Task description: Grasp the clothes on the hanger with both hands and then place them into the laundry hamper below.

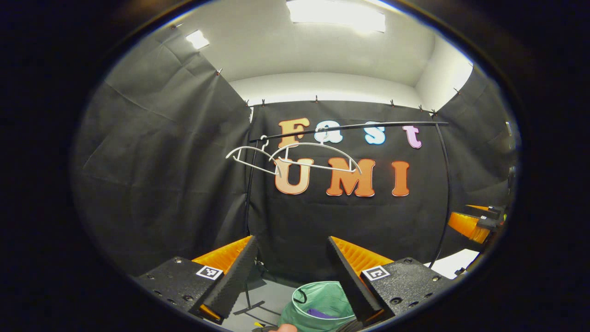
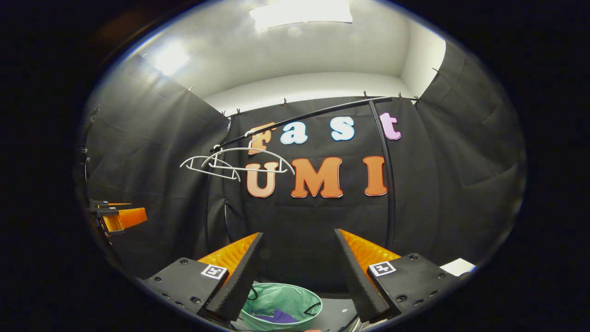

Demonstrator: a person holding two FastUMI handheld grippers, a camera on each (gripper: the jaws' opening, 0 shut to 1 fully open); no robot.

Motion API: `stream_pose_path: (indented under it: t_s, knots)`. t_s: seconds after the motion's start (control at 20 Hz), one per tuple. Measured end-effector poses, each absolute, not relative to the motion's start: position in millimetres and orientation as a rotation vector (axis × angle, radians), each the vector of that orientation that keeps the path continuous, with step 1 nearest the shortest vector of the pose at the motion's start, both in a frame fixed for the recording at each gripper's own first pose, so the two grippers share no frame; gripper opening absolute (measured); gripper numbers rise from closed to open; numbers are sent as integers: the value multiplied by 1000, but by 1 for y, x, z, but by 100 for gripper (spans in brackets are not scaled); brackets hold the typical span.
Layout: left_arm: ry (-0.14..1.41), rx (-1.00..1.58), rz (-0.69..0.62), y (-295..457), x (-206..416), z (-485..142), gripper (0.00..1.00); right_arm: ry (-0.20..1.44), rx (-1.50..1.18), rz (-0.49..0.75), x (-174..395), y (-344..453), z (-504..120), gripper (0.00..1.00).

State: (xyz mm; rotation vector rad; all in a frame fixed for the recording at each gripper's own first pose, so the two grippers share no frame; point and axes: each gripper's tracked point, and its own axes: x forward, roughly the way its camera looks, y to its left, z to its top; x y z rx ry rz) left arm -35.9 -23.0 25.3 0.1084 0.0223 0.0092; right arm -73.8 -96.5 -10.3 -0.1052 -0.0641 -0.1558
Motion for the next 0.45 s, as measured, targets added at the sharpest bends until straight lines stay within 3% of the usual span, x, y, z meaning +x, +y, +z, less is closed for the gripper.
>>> stream_pose_path:
  t_s: [0.1,0.15,0.45]
  knots:
    - [31,94,4,-24,-38,23,91,-56,-96,-151,-73,-96,-11,96]
    - [31,92,2,-24,-40,23,95,-58,-90,-153,-74,-96,-11,96]
    - [10,85,14,-21,-37,31,91,-74,-87,-171,-73,-101,-4,96]
